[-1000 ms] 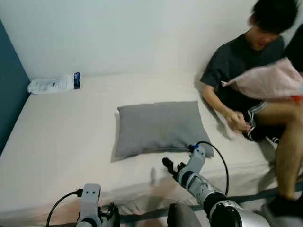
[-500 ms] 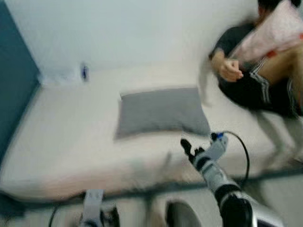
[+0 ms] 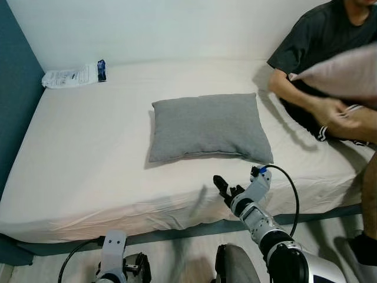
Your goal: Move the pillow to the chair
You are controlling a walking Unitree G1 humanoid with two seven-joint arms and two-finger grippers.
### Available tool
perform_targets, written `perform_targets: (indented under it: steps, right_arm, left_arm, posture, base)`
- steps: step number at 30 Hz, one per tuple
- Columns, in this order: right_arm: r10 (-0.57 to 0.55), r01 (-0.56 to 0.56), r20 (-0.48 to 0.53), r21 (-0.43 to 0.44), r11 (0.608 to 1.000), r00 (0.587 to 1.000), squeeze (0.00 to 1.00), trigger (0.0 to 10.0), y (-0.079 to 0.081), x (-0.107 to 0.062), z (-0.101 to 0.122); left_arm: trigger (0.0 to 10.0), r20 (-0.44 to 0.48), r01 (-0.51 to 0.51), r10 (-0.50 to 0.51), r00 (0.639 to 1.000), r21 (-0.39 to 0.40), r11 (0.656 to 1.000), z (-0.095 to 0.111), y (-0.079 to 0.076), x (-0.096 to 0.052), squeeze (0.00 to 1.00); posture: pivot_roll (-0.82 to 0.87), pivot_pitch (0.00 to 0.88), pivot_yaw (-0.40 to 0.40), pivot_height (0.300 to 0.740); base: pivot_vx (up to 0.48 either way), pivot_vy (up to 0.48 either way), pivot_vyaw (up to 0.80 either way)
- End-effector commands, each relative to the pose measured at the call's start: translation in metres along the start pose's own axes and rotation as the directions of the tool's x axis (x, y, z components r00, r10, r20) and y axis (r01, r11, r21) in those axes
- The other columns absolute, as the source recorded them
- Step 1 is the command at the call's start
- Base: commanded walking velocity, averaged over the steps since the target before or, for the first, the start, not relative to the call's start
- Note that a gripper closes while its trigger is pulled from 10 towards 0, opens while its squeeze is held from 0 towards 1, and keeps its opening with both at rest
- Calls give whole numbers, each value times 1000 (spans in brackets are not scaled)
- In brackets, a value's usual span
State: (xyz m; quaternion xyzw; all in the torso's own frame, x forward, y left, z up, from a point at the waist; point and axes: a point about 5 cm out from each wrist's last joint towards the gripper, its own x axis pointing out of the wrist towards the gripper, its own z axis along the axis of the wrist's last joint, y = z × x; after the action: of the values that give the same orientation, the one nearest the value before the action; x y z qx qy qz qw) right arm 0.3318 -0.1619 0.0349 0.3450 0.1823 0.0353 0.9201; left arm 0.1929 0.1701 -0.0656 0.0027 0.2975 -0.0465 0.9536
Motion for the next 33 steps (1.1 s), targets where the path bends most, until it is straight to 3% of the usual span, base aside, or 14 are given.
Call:
perform_targets:
  steps: [1, 3, 11, 16, 18, 26, 29, 31, 33]
  right_arm:
    - [2, -3, 37, 19, 1000, 999, 0, 10000, -1, 0, 6]
    - [-8, -3, 159, 69, 998, 987, 0, 10000, -1, 2, 40]
    - [5, -18, 228, 58, 998, 974, 0, 10000, 1, 2, 64]
    - [-42, -3, 332, 135, 991, 942, 0, 10000, -7, -3, 84]
    - [-127, 29, 400, 242, 970, 908, 0, 10000, -17, -8, 97]
    - [-203, 78, 362, 332, 940, 910, 0, 10000, -27, -10, 87]
    - [-139, 79, 282, 214, 974, 949, 0, 10000, -16, -3, 70]
    - [-124, 75, 265, 187, 979, 956, 0, 10000, -13, -2, 66]
    - [-26, 6, 205, 99, 995, 978, 0, 10000, 3, 5, 50]
  left_arm:
    - [10000, -33, 6, -6, 999, -1, 1000, -10, -2, -4, 0]
    - [10000, -16, 13, -13, 1000, 10, 1000, -9, -1, -5, 0]
    - [10000, 0, 14, -14, 1000, 24, 1000, -9, 3, -8, 0]
    - [10000, 16, 15, -16, 1000, 31, 999, -9, 4, -10, 0]
    - [10000, 41, 26, -28, 999, 52, 998, -9, 5, -13, 0]
    - [10000, 79, 13, -19, 997, 70, 997, -9, 14, -21, 0]
    - [10000, 84, 8, -15, 996, 72, 997, -8, 16, -21, 0]
    - [10000, 85, 8, -15, 996, 72, 997, -8, 17, -21, 0]
    - [10000, 92, 1, -7, 996, 66, 998, -4, 17, -19, 0]
  posture:
    - [95, 175, -33, 608]
    - [99, 199, -22, 608]
    - [103, 217, -14, 608]
    - [121, 252, 4, 608]
    - [130, 278, 19, 608]
    - [143, 294, 32, 608]
    - [133, 295, 33, 608]
    - [133, 295, 33, 608]
    - [115, 275, 15, 608]
  base:
    - [0, 0, 0]
    - [0, 0, 0]
    - [0, 0, 0]
    - [0, 0, 0]
    - [0, 0, 0]
    - [0, 0, 0]
    - [0, 0, 0]
    - [0, 0, 0]
    - [0, 0, 0]
